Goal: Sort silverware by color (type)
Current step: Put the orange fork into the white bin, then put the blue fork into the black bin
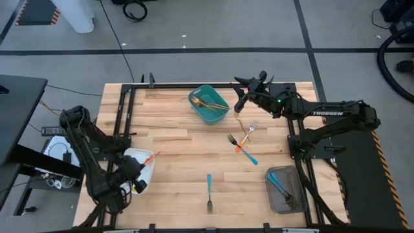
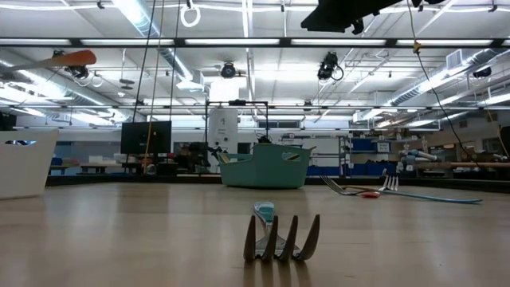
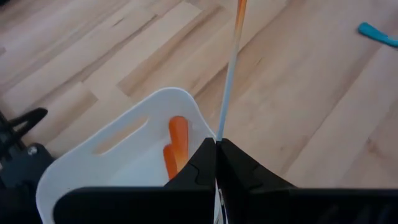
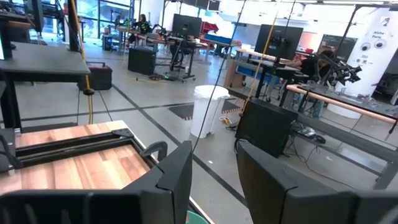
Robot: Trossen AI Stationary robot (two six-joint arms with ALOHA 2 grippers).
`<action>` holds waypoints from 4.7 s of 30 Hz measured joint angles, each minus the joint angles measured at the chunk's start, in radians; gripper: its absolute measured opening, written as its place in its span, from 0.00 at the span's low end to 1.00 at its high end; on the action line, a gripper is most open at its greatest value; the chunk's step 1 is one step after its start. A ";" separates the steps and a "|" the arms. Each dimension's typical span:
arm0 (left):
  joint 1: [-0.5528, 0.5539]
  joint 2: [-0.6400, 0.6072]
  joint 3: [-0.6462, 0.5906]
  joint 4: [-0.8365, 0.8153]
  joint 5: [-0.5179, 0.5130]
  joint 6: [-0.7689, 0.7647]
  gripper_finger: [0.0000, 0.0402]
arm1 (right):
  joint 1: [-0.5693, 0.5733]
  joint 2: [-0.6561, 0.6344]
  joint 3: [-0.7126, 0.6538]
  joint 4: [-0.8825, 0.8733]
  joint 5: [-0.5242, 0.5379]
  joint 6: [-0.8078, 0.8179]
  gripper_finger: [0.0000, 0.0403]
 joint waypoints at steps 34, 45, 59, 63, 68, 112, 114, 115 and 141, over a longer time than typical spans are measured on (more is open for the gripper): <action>-0.178 0.042 -0.058 0.084 0.132 -0.140 0.03 | -0.004 0.000 0.000 0.013 -0.010 0.001 0.33; -0.216 0.042 -0.058 0.100 0.177 -0.146 0.03 | -0.004 0.000 0.000 0.005 -0.011 0.004 0.33; -0.165 0.050 -0.160 0.187 0.235 -0.164 0.03 | -0.003 0.000 0.000 0.000 -0.011 0.004 0.33; -0.162 0.050 -0.180 0.193 0.252 -0.167 0.03 | -0.004 0.000 0.000 -0.002 -0.013 0.004 0.33; -0.152 0.050 -0.202 0.197 0.258 -0.167 0.03 | -0.003 0.000 0.000 -0.003 -0.031 0.004 0.33; -0.076 0.046 -0.053 -0.021 0.330 -0.084 0.38 | -0.003 0.000 0.000 -0.032 -0.035 0.020 0.33; -0.072 0.046 -0.038 -0.034 0.298 -0.084 0.38 | -0.003 0.000 0.000 -0.032 -0.035 0.020 0.33; -0.068 0.046 -0.032 -0.038 0.283 -0.083 0.38 | -0.003 0.000 0.000 -0.032 -0.036 0.020 0.33; 0.231 0.046 0.075 0.074 0.141 0.595 0.35 | -0.003 0.000 0.000 -0.173 -0.113 0.069 0.33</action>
